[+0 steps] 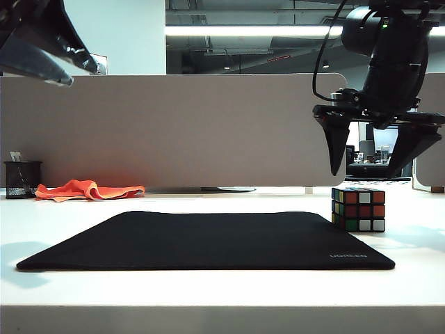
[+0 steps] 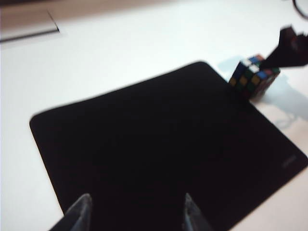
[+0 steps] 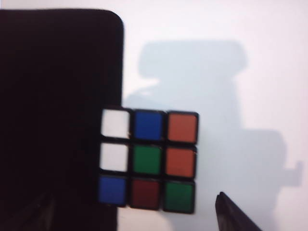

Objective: Pick up the cube on the right side of the mouse pad, then place it in the center of the mouse pad.

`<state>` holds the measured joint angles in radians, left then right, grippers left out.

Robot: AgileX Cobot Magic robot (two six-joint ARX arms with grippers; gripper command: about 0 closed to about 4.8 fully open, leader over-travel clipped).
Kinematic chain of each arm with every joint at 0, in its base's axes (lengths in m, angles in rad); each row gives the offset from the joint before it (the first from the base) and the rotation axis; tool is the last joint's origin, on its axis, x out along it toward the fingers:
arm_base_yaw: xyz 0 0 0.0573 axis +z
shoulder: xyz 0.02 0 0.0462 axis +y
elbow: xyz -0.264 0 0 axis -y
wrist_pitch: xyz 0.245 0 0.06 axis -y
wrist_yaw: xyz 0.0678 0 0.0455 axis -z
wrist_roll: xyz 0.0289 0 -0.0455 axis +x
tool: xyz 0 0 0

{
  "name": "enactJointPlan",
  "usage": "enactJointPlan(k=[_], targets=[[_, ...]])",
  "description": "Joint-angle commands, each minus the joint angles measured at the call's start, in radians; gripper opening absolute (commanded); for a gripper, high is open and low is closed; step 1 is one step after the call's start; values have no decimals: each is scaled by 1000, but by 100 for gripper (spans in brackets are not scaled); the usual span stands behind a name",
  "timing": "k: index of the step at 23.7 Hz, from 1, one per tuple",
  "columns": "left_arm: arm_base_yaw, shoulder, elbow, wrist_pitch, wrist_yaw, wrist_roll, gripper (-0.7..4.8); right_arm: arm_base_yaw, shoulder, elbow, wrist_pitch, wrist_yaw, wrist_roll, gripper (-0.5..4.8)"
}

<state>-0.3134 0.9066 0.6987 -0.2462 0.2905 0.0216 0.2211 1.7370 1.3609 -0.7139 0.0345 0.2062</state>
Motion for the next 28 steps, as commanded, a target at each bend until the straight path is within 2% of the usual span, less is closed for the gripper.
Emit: enactJointPlan(k=[1,7,13,23,27,28], targets=[[0,-3,5,-46,-2,-3,242,1,2,11,31,-14,31,479],[0,-3,6,-53,2,-3,242,1,81,59,-23,-8,30,479],[0,-3,6,-53,2,-3,242,0,117,59,-14,59,21,479],[0,-3,6,-52,1,-3,242,-2,146,59,3,23,22,476],[0,-3,6,-52,2,-3,242,-2,146,59,10,23,22,397],[0,-3,6,-52,1,-3,242,-2,146,59,10,22,22,353]])
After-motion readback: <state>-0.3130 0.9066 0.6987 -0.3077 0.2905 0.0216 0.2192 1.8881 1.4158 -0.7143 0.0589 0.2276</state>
